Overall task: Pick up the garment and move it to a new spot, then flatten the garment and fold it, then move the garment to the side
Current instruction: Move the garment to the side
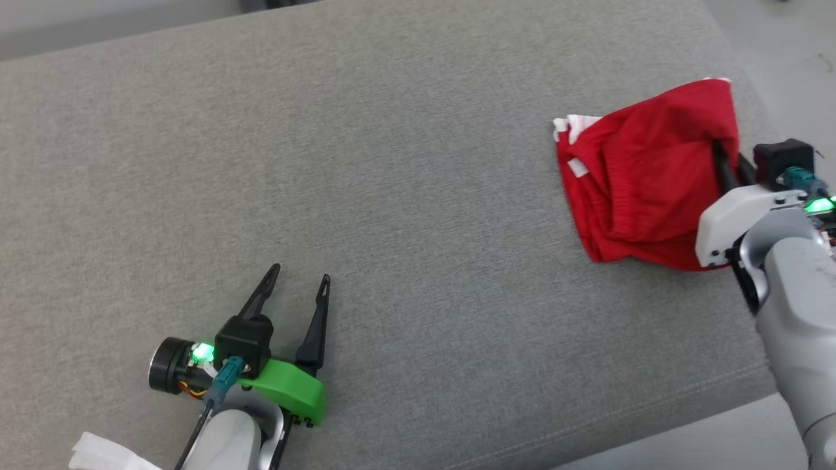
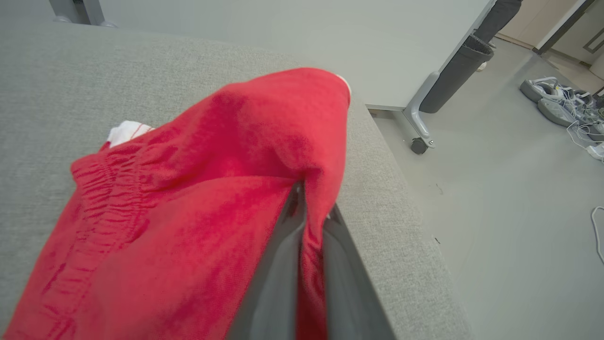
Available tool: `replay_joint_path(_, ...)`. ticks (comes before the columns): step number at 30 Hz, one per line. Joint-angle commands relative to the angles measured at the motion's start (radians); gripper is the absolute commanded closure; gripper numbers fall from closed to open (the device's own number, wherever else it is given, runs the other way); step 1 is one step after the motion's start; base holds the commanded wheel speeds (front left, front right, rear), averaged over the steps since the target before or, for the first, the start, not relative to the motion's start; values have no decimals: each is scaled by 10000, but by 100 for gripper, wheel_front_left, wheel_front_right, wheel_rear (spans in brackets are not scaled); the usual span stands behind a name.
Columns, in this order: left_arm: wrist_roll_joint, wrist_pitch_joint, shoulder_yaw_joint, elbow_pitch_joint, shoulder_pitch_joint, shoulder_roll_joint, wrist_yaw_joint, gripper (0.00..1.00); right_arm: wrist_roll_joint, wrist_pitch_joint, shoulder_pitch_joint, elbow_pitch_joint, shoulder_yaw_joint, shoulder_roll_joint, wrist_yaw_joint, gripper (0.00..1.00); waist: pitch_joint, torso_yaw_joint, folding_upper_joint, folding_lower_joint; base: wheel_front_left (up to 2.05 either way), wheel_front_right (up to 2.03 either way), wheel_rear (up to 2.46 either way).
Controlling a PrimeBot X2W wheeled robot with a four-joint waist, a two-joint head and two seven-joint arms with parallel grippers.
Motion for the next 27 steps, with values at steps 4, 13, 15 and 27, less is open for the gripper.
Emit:
replay_joint_path(4,79,1,47,-81,-355,71,-64,0,-796,334,-687,574,-721,-861,-19,100,903,1371,-1,0,0,0,0)
replay_joint_path(13,170,7,92,-153,-459,55,-70,0,-2409,758,-1123,664,-3303,-1481,-19,0,1220,1873,-1,0,0,0,0)
replay_joint_path(15,162,10,155,-101,-404,68,-56,0,-2924,642,-1193,358,-4145,-1368,-19,0,1232,1898,-1,0,0,0,0)
replay_joint_path(27,4,5,679,-139,-182,18,237,0,-3163,-603,-1212,-1581,-5282,1218,-19,0,514,1935,-1,0,0,0,0)
